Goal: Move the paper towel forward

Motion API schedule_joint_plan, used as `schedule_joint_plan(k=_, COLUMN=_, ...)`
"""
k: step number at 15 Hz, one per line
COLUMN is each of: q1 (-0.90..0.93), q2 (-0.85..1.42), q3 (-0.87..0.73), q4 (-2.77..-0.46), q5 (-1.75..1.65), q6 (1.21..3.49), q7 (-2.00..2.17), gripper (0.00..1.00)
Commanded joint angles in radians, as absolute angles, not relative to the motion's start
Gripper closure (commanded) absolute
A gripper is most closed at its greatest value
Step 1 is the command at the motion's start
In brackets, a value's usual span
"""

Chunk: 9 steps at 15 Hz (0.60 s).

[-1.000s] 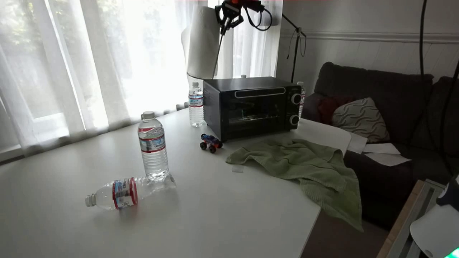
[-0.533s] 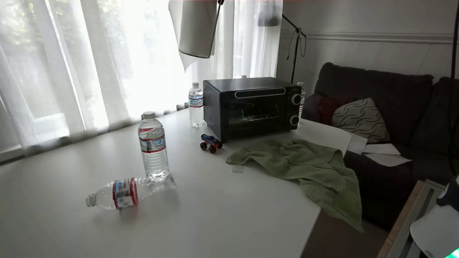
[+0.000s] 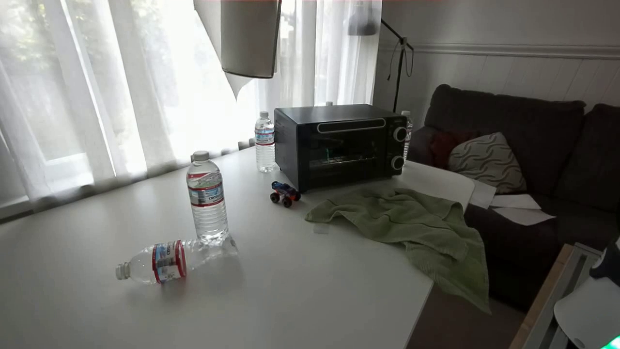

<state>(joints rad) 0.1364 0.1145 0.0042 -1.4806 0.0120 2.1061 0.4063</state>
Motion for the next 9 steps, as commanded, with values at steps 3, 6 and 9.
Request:
schedule_joint_plan(k=3, q1=0.194, q2=-0.063, q3=0.098, q4=-1.754, q5=-0.046, q6=2.172, q7=0.527, gripper=0.98)
schedule_joint_plan(k=6, q1=0.206, q2=-0.054, q3=0.158, q4=-1.821, q5=-0.086, q6=2.281, q7=0.675, gripper=0.98)
schedule_joint_plan(k=9, q1=0.209, q2=-0.011, q3=0.192, q4=-1.856, q5=-0.168, q6=2.393, q7=0.851, gripper=0.98)
